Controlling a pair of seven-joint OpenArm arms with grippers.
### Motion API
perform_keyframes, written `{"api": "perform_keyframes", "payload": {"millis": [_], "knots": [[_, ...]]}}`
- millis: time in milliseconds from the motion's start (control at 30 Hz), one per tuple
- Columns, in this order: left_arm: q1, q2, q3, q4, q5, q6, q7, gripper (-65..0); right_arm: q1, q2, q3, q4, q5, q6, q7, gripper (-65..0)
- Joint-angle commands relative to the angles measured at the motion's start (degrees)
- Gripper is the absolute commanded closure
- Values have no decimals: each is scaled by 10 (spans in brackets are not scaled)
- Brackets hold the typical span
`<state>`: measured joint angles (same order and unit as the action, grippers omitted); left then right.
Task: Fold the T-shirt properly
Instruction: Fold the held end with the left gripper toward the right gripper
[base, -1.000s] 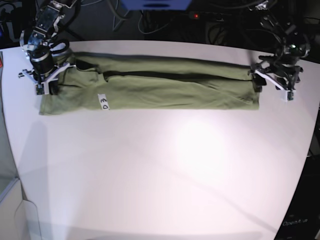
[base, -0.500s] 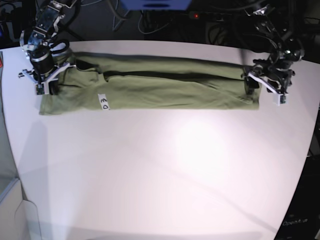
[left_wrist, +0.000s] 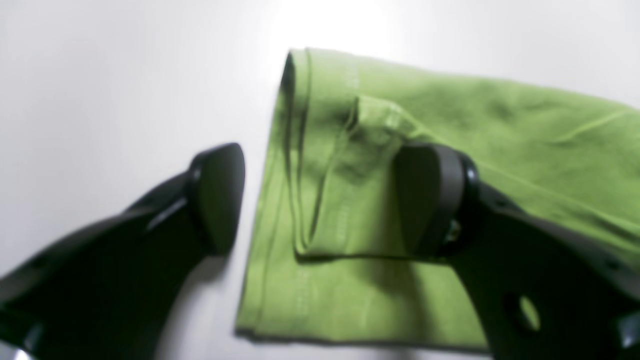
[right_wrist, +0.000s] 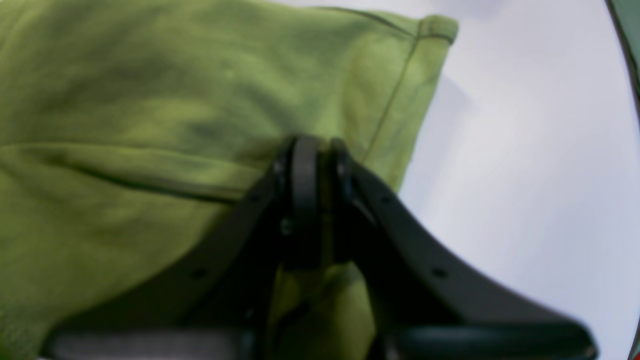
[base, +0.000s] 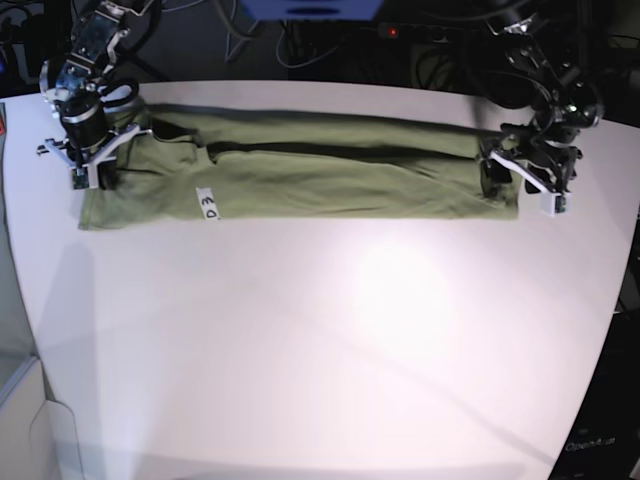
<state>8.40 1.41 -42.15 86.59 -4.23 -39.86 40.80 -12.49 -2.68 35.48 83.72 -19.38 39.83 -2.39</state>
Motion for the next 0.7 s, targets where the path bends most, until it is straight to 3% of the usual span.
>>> {"api": "perform_keyframes", "payload": {"millis": [0,100,367,433,667], "knots": [[10,2,3,0,9,-1,44,-439,-3,3,-1,-1,-20,2,-30,-41],[11,3,3,0,9,-1,52,-353,-2,3,-1,-1,-20,2,-30,-41],[14,3,3,-1,9,-1,51,-36,-4,3,-13,-1,-20,2,-30,-41],[13,3,3,-1,9,-1,52,-2,-4,3,-13,-1,-20,2,-30,-41],[10,20,2,21,12,-1,52,-7,-4,3,-20,-1,-20,2,-30,-41]]}}
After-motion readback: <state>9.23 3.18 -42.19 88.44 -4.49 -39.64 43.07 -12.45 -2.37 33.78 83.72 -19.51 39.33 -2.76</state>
